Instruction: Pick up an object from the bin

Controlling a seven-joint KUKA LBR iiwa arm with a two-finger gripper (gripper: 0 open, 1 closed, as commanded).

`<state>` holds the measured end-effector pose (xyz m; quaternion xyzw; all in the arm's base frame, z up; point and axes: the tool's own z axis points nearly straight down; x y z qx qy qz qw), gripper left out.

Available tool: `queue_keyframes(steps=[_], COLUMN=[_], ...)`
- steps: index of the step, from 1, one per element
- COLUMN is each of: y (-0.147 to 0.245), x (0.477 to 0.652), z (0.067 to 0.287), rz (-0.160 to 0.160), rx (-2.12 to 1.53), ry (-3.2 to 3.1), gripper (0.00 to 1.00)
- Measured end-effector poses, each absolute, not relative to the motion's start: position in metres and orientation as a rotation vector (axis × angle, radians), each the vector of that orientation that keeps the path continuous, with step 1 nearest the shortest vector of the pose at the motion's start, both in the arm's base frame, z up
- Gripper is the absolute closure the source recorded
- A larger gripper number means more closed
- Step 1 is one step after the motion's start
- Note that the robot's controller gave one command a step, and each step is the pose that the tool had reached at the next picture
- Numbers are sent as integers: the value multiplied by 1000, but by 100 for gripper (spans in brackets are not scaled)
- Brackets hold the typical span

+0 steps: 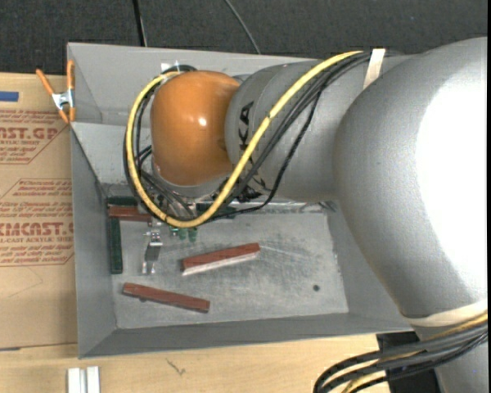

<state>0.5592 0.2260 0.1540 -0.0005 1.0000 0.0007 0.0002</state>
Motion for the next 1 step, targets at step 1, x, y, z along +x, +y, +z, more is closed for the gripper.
queue_keyframes(steps=[1], y=[203], x=[533], z=[138], rz=[7], rx=[-185], ry=[3127], gripper=[0])
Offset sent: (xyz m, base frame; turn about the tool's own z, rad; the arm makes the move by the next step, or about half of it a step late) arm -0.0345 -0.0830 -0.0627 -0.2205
